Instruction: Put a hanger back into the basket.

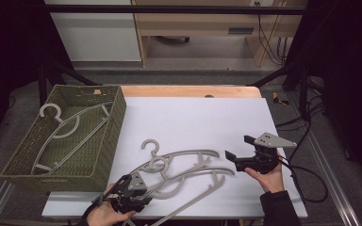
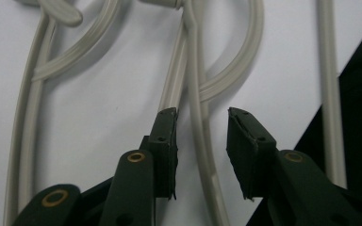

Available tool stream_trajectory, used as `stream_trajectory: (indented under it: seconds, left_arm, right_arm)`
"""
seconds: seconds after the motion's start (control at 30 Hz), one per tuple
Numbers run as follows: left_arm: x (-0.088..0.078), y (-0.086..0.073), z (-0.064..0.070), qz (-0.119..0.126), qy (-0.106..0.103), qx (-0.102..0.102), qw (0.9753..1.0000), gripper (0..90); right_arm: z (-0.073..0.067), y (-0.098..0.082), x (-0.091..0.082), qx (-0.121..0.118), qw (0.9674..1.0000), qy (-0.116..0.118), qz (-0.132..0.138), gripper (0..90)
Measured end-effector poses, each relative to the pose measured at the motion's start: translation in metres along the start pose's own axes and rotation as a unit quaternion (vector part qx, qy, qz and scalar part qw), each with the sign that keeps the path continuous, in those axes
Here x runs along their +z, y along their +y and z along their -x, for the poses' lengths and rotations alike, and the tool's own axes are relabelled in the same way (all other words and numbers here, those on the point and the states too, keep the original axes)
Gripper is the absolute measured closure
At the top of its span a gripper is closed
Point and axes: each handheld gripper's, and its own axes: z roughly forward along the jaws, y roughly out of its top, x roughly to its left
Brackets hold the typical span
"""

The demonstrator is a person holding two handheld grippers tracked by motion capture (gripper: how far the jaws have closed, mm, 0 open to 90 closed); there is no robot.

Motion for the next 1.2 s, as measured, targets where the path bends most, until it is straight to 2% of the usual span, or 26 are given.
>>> stream_trajectory:
  seconds: [0.23,0.27,0.47,0.57,0.8,1.03,1.2]
  left_arm:
    - [0.010,-0.002,0.000,-0.023,-0.011,-0.015,0.9995,68.6]
    - [0.010,-0.001,0.001,-0.024,-0.006,-0.013,0.9996,69.7]
    - [0.011,0.000,0.000,-0.027,0.003,-0.031,0.9992,77.6]
    - [0.012,0.002,0.003,-0.030,0.018,-0.035,0.9988,79.8]
    - [0.011,0.002,0.005,-0.031,0.023,-0.044,0.9983,81.6]
    - [-0.001,0.003,0.002,0.008,0.007,-0.047,0.9989,82.0]
    - [-0.014,0.004,0.002,0.044,0.006,-0.048,0.9978,82.2]
  right_arm:
    - [0.000,0.000,0.000,0.001,1.0000,0.002,0.000,6.2]
    - [0.000,0.000,0.000,0.000,1.0000,0.001,0.000,6.2]
    - [-0.001,0.000,0.002,0.003,1.0000,0.001,-0.003,6.2]
    - [-0.001,0.000,0.002,0.002,1.0000,0.002,-0.003,6.2]
    - [-0.001,0.000,0.002,0.002,1.0000,0.003,-0.002,6.2]
    - [-0.001,0.000,0.001,0.001,1.0000,0.004,-0.002,6.2]
    - [0.000,0.000,0.000,0.000,1.0000,0.002,0.000,6.2]
